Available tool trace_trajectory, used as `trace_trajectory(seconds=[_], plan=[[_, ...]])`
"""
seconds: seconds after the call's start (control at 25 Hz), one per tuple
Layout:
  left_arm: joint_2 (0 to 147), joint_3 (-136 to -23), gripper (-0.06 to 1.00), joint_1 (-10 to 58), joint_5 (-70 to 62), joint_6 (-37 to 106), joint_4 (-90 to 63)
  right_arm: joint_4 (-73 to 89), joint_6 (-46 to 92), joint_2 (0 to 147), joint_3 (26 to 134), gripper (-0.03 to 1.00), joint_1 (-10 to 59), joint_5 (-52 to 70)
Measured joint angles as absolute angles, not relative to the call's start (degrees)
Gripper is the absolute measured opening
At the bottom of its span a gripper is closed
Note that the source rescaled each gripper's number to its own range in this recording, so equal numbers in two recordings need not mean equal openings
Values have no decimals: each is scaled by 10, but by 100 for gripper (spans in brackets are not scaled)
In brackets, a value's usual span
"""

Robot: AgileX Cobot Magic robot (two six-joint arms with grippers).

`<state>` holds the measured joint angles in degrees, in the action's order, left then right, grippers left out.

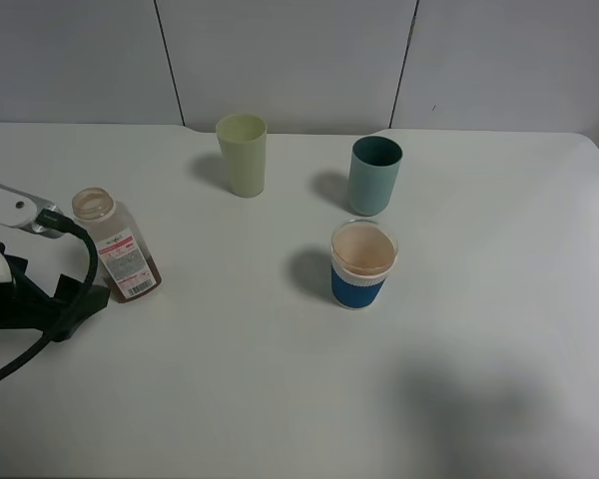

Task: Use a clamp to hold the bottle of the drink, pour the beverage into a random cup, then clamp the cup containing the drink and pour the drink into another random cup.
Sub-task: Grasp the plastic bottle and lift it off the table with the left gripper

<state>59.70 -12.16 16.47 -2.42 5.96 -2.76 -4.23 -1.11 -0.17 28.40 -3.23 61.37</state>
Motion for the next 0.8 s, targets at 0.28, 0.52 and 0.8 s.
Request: trace_trajectory(seconds=[0.28, 0.52, 0.8], plan=[[648, -78, 100, 132, 125, 16, 27, -42, -11, -2, 284, 100, -32, 614], [781, -73, 100, 57, 287, -88, 204, -42, -11, -2, 284, 100, -32, 614], [926, -74, 100, -14, 452, -117, 315, -42, -11, -2, 284, 100, -32, 614]])
